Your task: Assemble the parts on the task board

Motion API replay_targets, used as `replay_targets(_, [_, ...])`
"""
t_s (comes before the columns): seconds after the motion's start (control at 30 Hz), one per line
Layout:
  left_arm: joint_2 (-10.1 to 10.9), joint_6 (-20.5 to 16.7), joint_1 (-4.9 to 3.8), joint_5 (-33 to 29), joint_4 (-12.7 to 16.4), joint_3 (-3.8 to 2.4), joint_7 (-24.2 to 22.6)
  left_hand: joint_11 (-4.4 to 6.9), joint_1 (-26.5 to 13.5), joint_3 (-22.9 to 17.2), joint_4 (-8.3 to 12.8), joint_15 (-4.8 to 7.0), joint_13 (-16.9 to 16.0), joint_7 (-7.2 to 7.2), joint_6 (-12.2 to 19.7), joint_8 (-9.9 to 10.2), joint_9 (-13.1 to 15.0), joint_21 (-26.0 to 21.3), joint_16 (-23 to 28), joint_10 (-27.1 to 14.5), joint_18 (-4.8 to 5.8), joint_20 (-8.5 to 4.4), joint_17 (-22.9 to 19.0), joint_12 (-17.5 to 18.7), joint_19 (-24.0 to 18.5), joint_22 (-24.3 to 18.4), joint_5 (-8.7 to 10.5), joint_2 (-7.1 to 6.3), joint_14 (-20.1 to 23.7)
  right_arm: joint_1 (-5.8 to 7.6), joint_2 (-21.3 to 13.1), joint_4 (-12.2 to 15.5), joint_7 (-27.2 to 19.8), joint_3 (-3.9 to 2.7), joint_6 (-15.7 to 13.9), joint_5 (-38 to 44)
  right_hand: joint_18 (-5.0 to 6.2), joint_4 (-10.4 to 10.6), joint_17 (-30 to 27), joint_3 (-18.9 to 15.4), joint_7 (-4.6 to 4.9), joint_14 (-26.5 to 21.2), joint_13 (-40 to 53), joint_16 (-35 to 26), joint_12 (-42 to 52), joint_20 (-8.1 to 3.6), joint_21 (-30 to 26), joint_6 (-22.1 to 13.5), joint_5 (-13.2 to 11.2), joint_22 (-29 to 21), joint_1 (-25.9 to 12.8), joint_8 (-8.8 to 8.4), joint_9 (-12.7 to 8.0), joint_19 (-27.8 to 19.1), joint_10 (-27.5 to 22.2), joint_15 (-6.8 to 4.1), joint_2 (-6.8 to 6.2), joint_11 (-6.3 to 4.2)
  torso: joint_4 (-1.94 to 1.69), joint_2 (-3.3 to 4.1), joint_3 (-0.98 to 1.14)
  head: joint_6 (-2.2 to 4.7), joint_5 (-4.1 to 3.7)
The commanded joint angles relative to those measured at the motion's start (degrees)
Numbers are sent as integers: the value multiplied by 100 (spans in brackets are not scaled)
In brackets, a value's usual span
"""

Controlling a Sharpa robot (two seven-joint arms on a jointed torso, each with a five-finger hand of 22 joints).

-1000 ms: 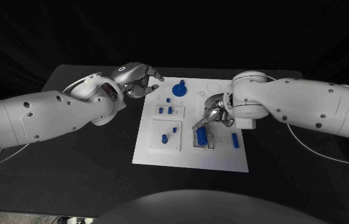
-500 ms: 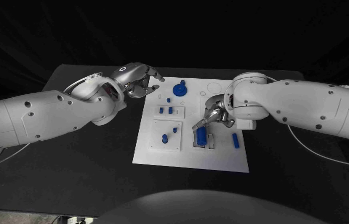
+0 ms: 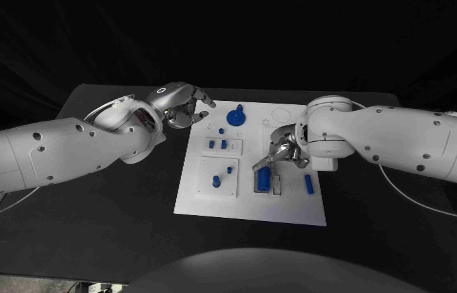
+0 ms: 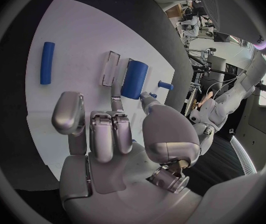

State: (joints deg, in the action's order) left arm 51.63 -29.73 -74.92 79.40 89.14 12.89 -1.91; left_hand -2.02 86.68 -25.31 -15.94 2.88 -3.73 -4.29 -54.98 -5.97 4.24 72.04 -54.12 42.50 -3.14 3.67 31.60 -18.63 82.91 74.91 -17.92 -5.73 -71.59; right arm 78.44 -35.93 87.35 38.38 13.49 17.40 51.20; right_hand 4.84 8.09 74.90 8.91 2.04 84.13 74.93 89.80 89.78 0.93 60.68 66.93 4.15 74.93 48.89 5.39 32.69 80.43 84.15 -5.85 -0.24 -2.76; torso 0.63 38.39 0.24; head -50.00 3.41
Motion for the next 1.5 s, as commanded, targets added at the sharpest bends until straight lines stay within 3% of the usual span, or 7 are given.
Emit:
replay_targets(0.03, [-14, 86, 0, 27, 9, -3, 7, -21, 54, -38, -2, -33, 4, -25, -104, -56, 19, -3, -14, 50, -44, 6, -9, -33, -37, 1037, -34, 0, 25, -8, -14, 9, -3, 2, 31, 56, 75, 46, 1510, -77, 3, 587, 1507, 20, 22, 16, -34, -28, -82, 631, -87, -32, 11, -1, 585, 45, -3, 39, 1, 2, -1, 0, -3])
replay_targets(0.57, [0, 87, 0, 32, 18, -3, 26, -28, 56, -37, 0, -38, 4, -35, -171, -100, 31, 0, -17, 59, -44, 9, -7, -37, -36, 1037, -40, -2, 25, -14, -121, 57, -73, 1, -147, -41, 69, 592, 1510, -791, 5, 587, 1507, 20, 22, 5, -86, -39, -138, 639, -556, -90, 48, 40, 585, 38, -273, 39, -2, -1, 1, 0, 35])
replay_targets(0.87, [18, 22, 0, 32, 32, -3, -8, -28, 57, -38, 1, -38, 4, -35, -171, -100, 31, 0, -17, 59, -44, 9, -7, -37, -36, 1037, -40, -2, 25, 64, -599, 446, -426, -6, -873, -505, 50, 547, 1510, -848, 39, 587, 1507, 20, 22, 14, 0, -207, -80, 688, -93, -141, 81, 97, 585, 54, -62, 65, -6, 3, 0, 0, 50])
replay_targets(1.0, [32, -25, -1, 32, 42, -3, -41, -28, 61, -39, 4, -39, 4, -35, -171, -101, 31, 1, -19, 60, -44, 10, -4, -37, -36, 1038, -44, -4, 24, 166, -1022, 807, -1013, -7, -1383, -559, 26, 205, 1510, -744, 159, 587, 1507, 20, 22, 69, 102, -800, 604, 745, 626, -141, 14, 136, 585, 124, 54, 148, 0, 2, -2, 0, 74])
replay_targets(1.1, [44, -39, -1, 32, 44, -4, -48, -28, 61, -39, 4, -39, 4, -35, -171, -101, 31, 1, -19, 60, -44, 10, -4, -37, -36, 1038, -44, -4, 24, 228, -1452, 1168, -1274, -7, -1806, -525, 14, 138, 1510, -726, 116, 587, 1507, 20, 22, 76, 205, -644, 1540, 797, 842, 55, 116, 170, 585, 127, 120, 145, 3, -3, 0, 0, 83])
replay_targets(1.17, [49, -39, -1, 32, 43, -4, -48, -28, 61, -39, 4, -39, 4, -35, -171, -101, 31, 1, -19, 60, -44, 10, -4, -37, -36, 1038, -44, -4, 24, 246, -1627, 1300, -1234, -6, -1896, -510, 12, 162, 1510, -741, 99, 587, 1507, 20, 22, 75, 221, -595, 1716, 811, 852, 136, 164, 175, 585, 116, 153, 130, 8, -10, 1, 0, 76])
replay_targets(1.5, [28, -29, 0, 32, 28, -3, -42, -22, 143, -133, 50, -34, 7, -30, -161, -108, 20, 1, -19, 71, -46, 9, -7, -35, -38, 1037, -11, -1, 31, 275, -2095, 1278, -288, 2, -963, 373, 21, 328, 1510, -901, 80, 587, 1507, 20, 22, 55, 176, -657, 1349, 828, 741, 281, 294, 179, 585, 93, 214, 108, 6, -6, 1, 0, -3])
